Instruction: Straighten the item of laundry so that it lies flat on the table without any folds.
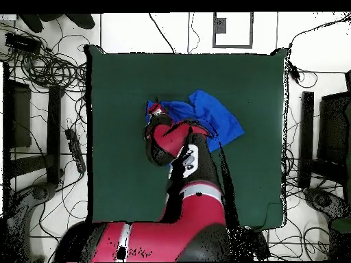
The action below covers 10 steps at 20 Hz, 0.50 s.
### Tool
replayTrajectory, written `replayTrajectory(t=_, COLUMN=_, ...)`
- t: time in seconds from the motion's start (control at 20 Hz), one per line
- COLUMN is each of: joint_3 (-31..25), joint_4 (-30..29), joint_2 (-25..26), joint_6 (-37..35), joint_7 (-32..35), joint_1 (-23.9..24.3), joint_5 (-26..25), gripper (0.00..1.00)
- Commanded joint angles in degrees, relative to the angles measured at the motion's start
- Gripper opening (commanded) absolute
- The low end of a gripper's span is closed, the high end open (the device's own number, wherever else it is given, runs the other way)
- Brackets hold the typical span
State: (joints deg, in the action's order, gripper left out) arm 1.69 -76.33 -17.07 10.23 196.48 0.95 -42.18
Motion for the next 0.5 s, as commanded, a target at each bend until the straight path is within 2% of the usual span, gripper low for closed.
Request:
replayTrajectory(t=0.05, joint_3=-31.09, joint_4=0.39, joint_2=13.35, joint_6=-4.2, joint_7=-3.66, joint_1=5.87, joint_5=-11.36, gripper=1.0)
replayTrajectory(t=0.2, joint_3=-40.82, joint_4=-1.38, joint_2=16.21, joint_6=-11.01, joint_7=-8.52, joint_1=12.87, joint_5=-17.07, gripper=1.0)
replayTrajectory(t=0.5, joint_3=-48.08, joint_4=-2.28, joint_2=21.1, joint_6=-20.79, joint_7=-18.94, joint_1=18.75, joint_5=-13.33, gripper=1.0)
